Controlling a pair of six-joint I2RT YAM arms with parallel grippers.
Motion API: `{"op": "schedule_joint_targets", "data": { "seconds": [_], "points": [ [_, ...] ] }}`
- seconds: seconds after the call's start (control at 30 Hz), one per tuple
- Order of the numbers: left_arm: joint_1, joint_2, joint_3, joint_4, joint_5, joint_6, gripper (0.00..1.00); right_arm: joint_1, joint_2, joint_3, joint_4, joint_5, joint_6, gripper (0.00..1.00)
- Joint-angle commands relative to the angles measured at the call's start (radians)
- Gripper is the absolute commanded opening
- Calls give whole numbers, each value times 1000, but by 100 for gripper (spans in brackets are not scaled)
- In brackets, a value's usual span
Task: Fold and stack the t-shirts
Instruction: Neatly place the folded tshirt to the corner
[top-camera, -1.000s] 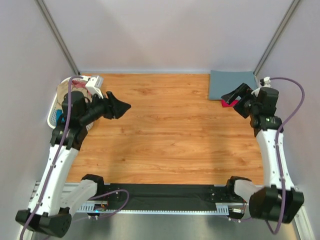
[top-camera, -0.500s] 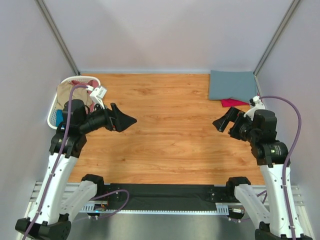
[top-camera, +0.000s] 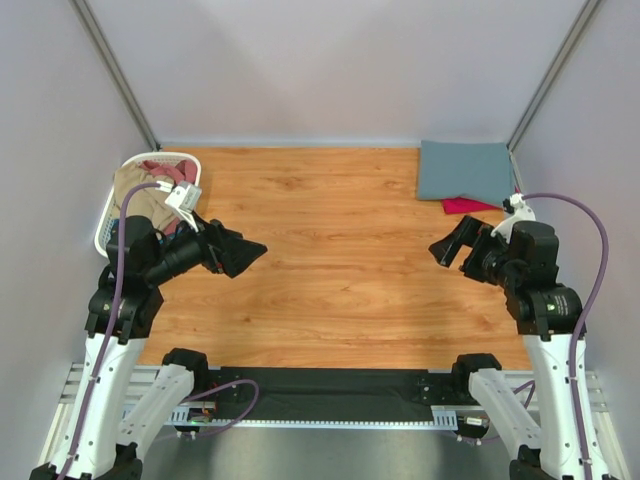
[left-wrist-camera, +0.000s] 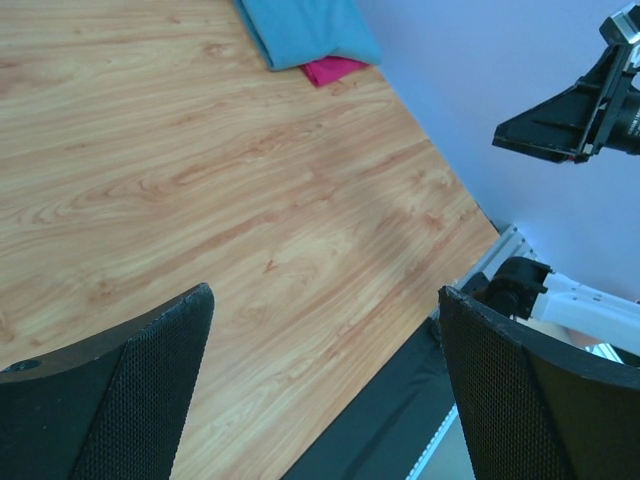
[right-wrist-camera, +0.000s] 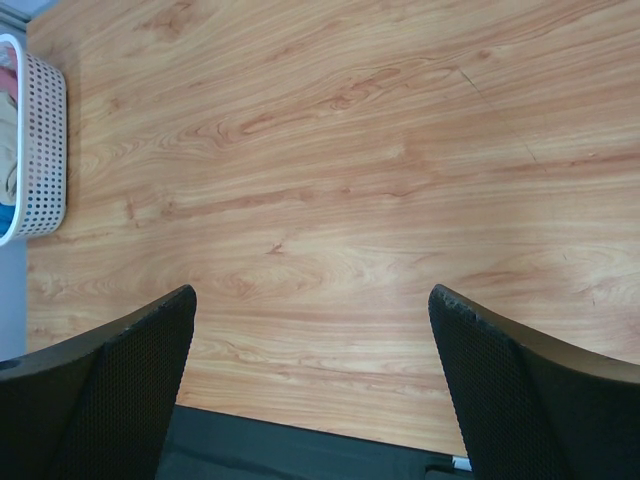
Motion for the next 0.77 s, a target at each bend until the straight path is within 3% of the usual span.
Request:
{"op": "schedule_joint_targets", "data": {
  "seconds": [0.0,0.73],
  "points": [
    [-3,-5,6,-17,1,19,99,5,-3,48,-6,12,-4,100],
    [-3,3,33,-39,-2,17,99,3,0,75,-1,3,5,100]
  ]
}}
